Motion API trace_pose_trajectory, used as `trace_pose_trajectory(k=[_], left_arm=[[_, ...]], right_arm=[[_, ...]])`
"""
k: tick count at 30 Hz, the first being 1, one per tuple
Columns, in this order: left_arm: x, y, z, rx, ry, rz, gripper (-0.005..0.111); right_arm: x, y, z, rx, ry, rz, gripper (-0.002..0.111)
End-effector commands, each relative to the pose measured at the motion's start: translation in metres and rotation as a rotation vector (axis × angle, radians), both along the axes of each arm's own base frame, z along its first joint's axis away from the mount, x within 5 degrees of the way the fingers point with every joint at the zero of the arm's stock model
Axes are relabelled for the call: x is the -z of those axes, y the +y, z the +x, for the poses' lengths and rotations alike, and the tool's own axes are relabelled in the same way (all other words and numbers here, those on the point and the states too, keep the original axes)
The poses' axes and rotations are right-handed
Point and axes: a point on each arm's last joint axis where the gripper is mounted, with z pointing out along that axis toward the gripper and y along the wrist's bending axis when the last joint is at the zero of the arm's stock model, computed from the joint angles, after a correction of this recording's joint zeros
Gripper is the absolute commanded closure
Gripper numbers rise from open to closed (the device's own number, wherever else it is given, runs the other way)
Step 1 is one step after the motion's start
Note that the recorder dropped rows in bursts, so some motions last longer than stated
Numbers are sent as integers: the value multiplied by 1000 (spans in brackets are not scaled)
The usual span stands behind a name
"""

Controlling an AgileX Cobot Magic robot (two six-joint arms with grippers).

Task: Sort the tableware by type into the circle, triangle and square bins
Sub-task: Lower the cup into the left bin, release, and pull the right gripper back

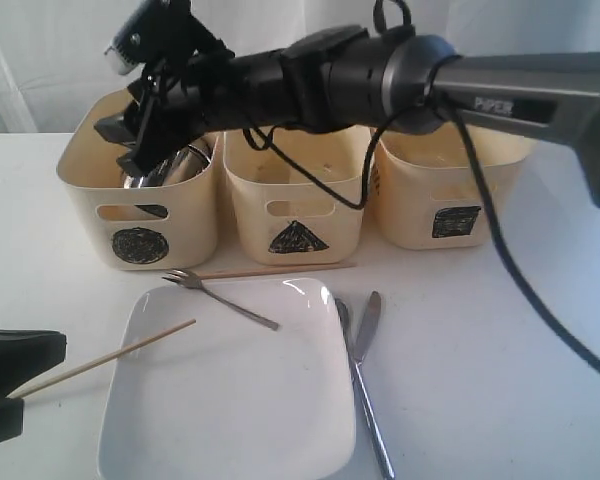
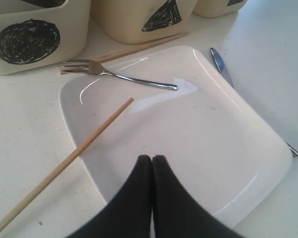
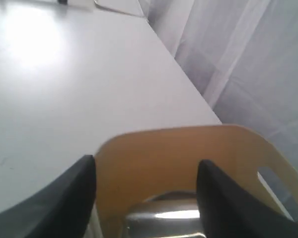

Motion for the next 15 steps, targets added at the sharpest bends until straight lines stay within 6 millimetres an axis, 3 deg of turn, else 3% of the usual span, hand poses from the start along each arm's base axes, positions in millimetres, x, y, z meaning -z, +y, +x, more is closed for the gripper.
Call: trace_pose_trajectory(k=[1,6,9,11,12,13,15], left_arm=[[1,-1,-2,-3,21,-36,107],[-1,-7,-7,78,51,-67,107],[-16,-14,-9,215,-4,-32,100],[-28,-13,-5,248,-64,47,85],[-34,-12,-1,244,-71,73,78],[-36,-12,3,239,-55,92,72],[-37,-10,12,234,-9,172,66]], right_arm=[[-31,-11,-31,-141,88,-93,51],[-19,-26,-47,-210,208,-363,52],[-6,-39,-59,-277,350,-552,59],[-3,-45,-68,-335,434,-623,80],[-2,-46,-68,-332,428,-635,100],[-1,-47,-67,-309,448,-644,108],[6,-51,-67,-256,487,-688,108]])
